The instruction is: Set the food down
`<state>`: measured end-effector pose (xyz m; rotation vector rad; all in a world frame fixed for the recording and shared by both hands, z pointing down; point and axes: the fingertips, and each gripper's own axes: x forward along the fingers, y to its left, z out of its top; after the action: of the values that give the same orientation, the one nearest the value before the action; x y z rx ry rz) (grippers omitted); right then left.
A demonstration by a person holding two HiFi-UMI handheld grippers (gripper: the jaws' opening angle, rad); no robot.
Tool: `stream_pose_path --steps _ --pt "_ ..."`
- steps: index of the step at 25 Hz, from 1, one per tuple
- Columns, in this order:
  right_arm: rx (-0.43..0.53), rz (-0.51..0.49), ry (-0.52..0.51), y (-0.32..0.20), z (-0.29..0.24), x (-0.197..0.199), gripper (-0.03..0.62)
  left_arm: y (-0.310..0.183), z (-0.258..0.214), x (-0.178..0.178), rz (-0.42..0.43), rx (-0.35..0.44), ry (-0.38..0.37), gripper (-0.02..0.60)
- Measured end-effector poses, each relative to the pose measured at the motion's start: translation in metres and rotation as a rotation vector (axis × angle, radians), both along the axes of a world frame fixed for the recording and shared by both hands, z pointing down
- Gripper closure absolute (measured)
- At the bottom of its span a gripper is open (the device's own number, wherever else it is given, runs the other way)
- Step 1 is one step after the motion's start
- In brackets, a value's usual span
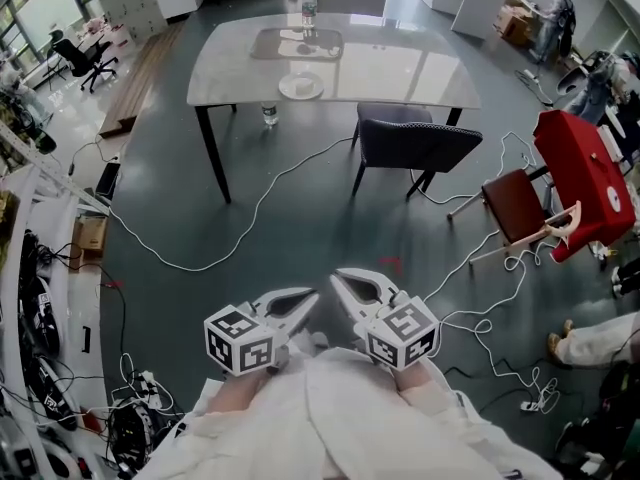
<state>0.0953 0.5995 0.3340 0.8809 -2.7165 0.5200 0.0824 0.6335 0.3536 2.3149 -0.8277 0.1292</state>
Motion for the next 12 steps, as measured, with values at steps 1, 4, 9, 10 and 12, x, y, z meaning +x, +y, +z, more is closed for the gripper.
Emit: stream_pose_path --steps 1,4,9,10,12 --pt "0.0 0.001 -0.002 -0.001 0.001 0.002 0.592 0.0 0.002 0.002 0.003 -0.001 -0.006 0.555" --pt "-0.011 0.018 0.007 -0.007 0.006 0.008 0.592 0.003 0.009 0.009 0.03 0.0 -0.045 0.555" --pt "0.004 0.031 0.009 -0.025 0.005 0.01 0.592 -0.01 0.016 0.008 0.043 0.003 -0.081 0.555" --pt "-0.001 0.032 0.006 -0.029 0.007 0.01 0.592 -0.016 0.018 0.007 0.039 0.002 -0.083 0.555" --pt "-0.014 0.035 0.004 -0.038 0.011 0.008 0.592 -0.028 0.02 0.003 0.031 -0.002 -0.073 0.555"
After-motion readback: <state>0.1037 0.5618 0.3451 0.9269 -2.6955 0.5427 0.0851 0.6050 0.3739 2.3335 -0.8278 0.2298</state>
